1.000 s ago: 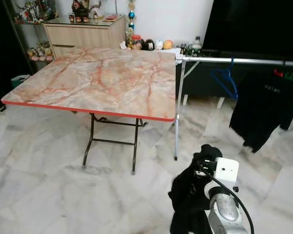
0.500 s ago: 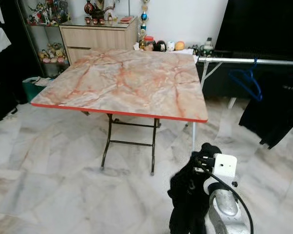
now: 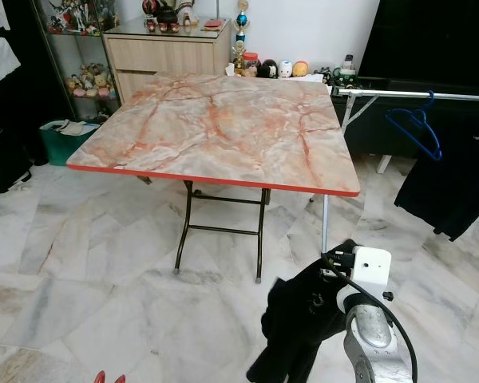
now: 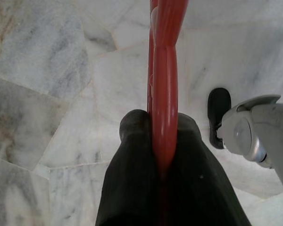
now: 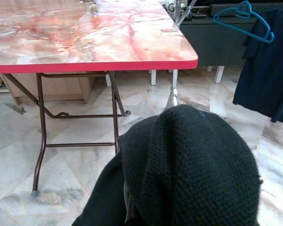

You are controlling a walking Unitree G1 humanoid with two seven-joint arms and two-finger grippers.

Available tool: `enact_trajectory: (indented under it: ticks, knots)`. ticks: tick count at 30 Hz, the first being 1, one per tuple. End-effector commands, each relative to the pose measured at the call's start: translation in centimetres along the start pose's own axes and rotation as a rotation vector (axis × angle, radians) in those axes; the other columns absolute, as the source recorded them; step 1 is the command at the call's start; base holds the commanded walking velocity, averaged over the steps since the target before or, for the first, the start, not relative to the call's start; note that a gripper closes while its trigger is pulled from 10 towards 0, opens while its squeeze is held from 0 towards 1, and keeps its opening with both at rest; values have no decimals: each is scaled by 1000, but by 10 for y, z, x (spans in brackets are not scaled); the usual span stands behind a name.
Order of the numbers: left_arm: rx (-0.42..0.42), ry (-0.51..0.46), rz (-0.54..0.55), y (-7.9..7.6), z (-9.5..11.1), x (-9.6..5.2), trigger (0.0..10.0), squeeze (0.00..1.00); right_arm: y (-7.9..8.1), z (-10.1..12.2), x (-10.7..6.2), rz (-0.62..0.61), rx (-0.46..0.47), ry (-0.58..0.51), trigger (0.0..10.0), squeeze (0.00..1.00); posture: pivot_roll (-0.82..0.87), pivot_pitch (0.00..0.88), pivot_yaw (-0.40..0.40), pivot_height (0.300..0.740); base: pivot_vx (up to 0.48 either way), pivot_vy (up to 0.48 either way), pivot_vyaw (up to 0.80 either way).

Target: Hang hanger

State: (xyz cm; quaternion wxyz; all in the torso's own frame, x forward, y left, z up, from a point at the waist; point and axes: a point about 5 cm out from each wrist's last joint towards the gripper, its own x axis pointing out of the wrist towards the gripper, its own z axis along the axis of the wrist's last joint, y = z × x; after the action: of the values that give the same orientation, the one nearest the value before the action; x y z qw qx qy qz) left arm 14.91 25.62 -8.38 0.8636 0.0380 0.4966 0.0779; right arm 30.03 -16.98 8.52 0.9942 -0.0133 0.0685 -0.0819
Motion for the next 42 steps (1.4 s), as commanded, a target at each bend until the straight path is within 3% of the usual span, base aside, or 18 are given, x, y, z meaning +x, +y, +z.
enact_trajectory:
  ticks: [1,6,14,19,42]
  knots:
    - [-15,4,-1,1,-1,0,10000,0,-1,9,4,-10,3,-38,10000,0,75,0,20,740,0,0,0]
    - [-42,9,-4,1,-1,0,10000,0,0,13,5,-8,-33,-58,10000,0,74,0,21,740,166,0,0]
    - [-61,11,4,4,-2,0,10000,0,8,18,4,59,-187,-118,10000,0,74,0,17,740,331,0,560]
    - [-68,11,0,3,-2,0,10000,0,8,18,4,40,-131,-112,10000,0,69,0,22,740,339,0,160]
    - [-88,73,5,4,-21,-3,10000,0,14,30,10,45,-184,-177,10000,0,73,0,12,740,349,0,0]
